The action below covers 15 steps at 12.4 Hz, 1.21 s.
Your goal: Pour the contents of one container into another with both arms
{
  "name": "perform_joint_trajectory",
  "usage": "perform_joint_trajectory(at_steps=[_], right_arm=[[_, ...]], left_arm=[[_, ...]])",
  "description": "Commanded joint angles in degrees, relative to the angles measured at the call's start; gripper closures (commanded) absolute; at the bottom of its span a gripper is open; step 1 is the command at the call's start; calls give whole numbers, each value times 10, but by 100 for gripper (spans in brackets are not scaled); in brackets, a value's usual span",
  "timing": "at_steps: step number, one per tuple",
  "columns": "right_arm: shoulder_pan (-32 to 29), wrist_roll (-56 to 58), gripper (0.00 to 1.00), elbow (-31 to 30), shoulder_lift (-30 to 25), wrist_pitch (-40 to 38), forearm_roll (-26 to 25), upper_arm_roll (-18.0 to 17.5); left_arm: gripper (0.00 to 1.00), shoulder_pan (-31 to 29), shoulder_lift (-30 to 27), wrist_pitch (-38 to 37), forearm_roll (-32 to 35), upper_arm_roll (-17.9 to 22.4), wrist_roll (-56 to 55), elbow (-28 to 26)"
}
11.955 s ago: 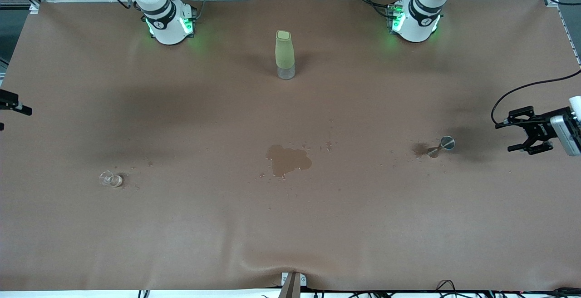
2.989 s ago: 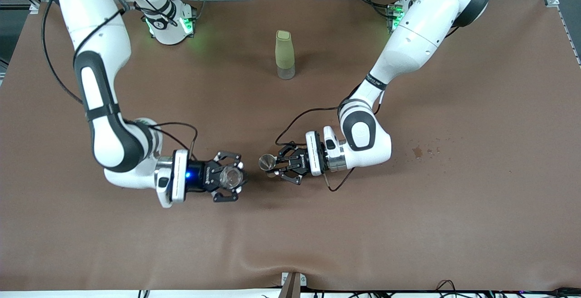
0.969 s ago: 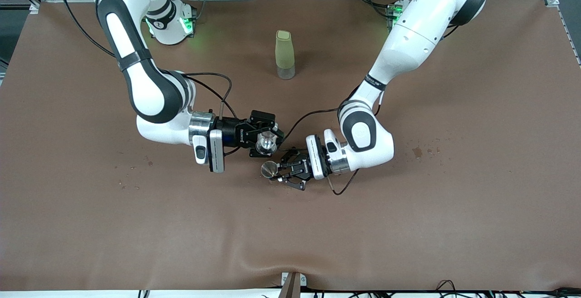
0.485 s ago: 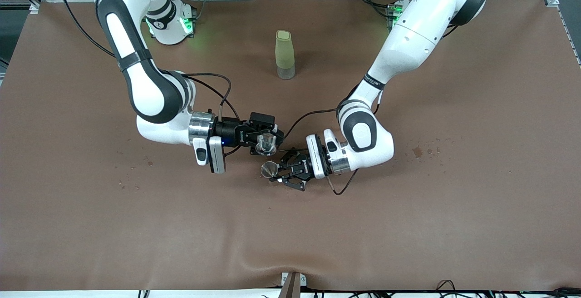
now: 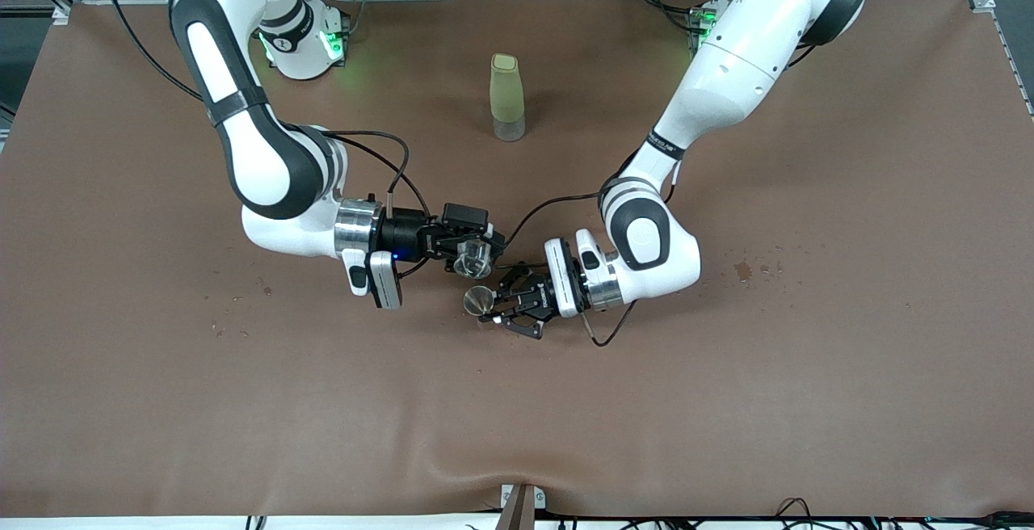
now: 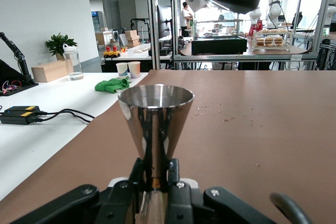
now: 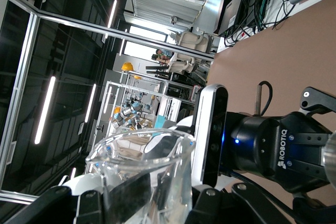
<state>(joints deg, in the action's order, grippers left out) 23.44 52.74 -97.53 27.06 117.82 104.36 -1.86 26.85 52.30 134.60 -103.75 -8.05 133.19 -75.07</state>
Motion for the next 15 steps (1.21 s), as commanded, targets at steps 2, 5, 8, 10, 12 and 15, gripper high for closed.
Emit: perform_joint_trajectory(at_steps=[2,5,8,10,12,15], right_arm=[[-1,-50,100,-2,-14,0,11,1],[-1,-59,100,1,-13,0,11,1],[-1,-60,100,-1,-11,0,11,2],[-1,-63,100,-3,-11,-1,11,1],[-1,-76,100,-4,-12,-1,11,1],[-4,-80,100,-4,-12,-2,11,1]], left_arm=[[100,1,1,-19,-22,1,17,3],[100,1,0,-20,-22,1,17,2],[100,1,0,-20,-22,1,17,2],[100,0,0,-21,-21,2,17,2],[100,-1,0,-21,-21,2,17,2],[100,-2,-2,-21,-21,1,17,3]])
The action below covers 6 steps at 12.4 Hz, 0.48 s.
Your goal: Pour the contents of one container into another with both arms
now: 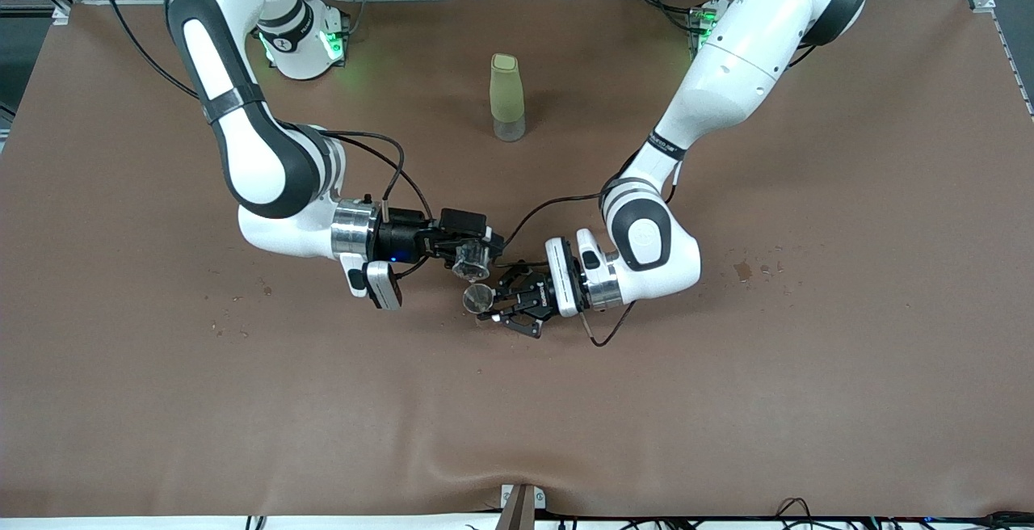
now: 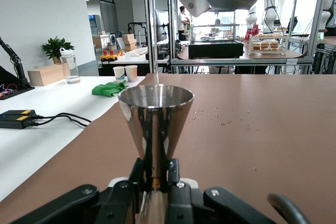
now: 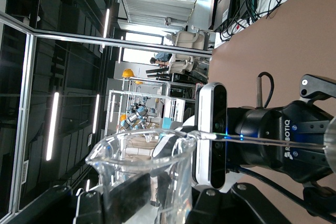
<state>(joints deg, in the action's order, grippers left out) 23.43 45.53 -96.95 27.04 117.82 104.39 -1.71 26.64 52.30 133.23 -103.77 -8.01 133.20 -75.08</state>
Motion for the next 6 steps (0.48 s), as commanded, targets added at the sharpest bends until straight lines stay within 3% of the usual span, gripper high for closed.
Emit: perform_joint_trajectory(at_steps=[1,6], right_arm=[[-5,-8,100,-10,-12,-9,11,0],[-5,-8,100,-11,-11,-12,11,0]], left_arm=[[100,0,-2,-7,-21,1,17,3],[100,0,-2,-7,-21,1,16,5]])
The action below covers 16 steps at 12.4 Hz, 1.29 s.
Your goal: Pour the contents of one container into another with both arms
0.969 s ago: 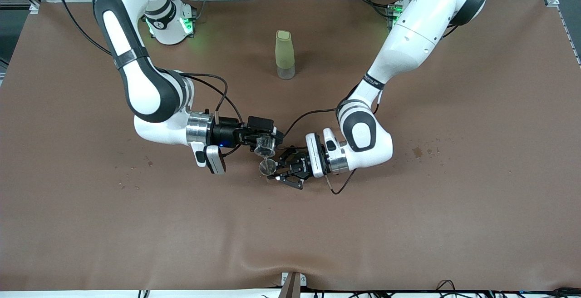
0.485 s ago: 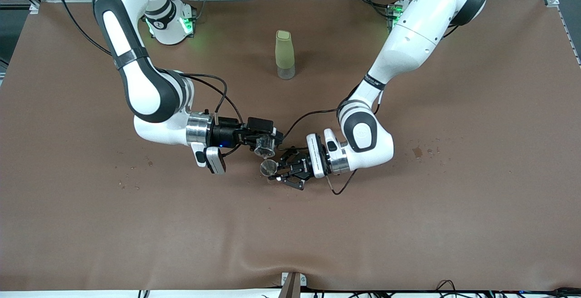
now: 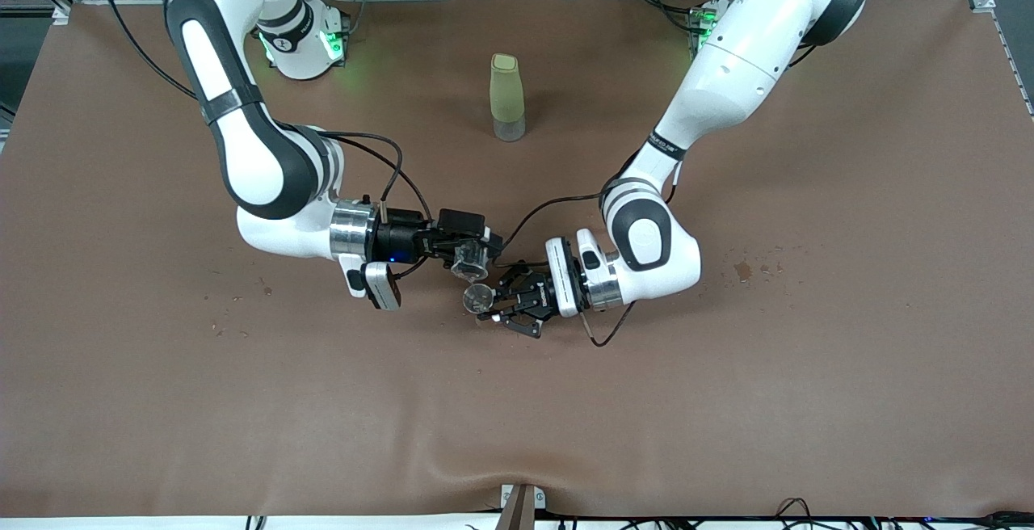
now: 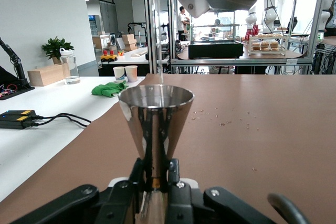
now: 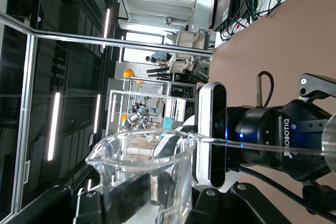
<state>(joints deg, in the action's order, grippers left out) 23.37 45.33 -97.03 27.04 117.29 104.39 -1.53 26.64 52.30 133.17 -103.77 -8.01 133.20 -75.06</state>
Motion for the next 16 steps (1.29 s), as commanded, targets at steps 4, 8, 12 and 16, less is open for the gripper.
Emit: perform_joint_trajectory(at_steps=[4,8,12,16], right_arm=[[-4,-23,100,-11,-10,-7,12,-2],[-8,-46,100,-9,-9,-22,42,-2],[-10,-62,100,-6,-5,-24,57,-2],[-21,-118,100,-6,-6,-50,58,-1]], left_arm=[[100,0,-2,-6,-22,1,14,4],[100,-2,-1,-6,-27,-8,10,4],[100,-4,-1,-6,-27,-8,11,3],[100,-4,-1,-14,-28,-8,11,3]])
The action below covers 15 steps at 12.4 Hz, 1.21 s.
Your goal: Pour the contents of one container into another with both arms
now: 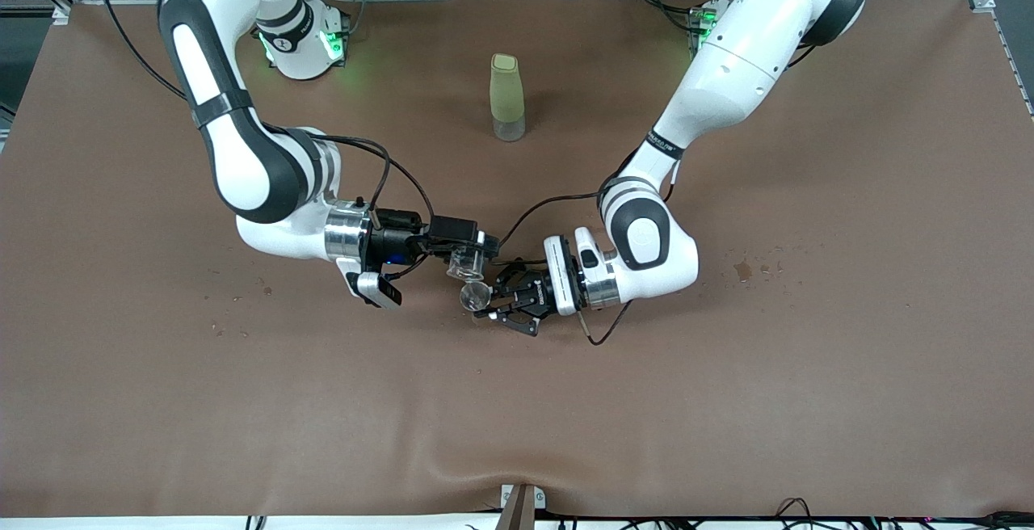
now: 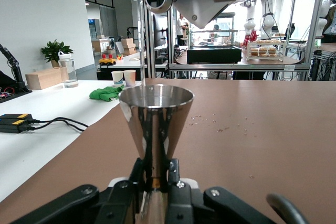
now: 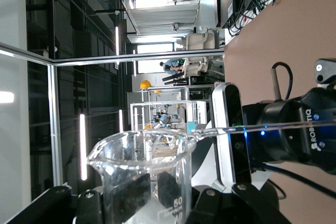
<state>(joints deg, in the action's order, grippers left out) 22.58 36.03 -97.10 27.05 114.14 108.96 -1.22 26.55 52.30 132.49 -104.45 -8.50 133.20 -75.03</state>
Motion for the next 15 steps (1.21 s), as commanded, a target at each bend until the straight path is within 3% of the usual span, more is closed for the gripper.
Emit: perform_joint_trajectory(at_steps=[1,15], right_arm=[[-13,-35,100,-5,-6,-18,13,-5],[-10,-83,100,-5,-6,-18,46,-5]], left_arm=[[100,-3,-1,-7,-21,-3,11,2],[100,-1,-1,-7,-30,-4,12,4]])
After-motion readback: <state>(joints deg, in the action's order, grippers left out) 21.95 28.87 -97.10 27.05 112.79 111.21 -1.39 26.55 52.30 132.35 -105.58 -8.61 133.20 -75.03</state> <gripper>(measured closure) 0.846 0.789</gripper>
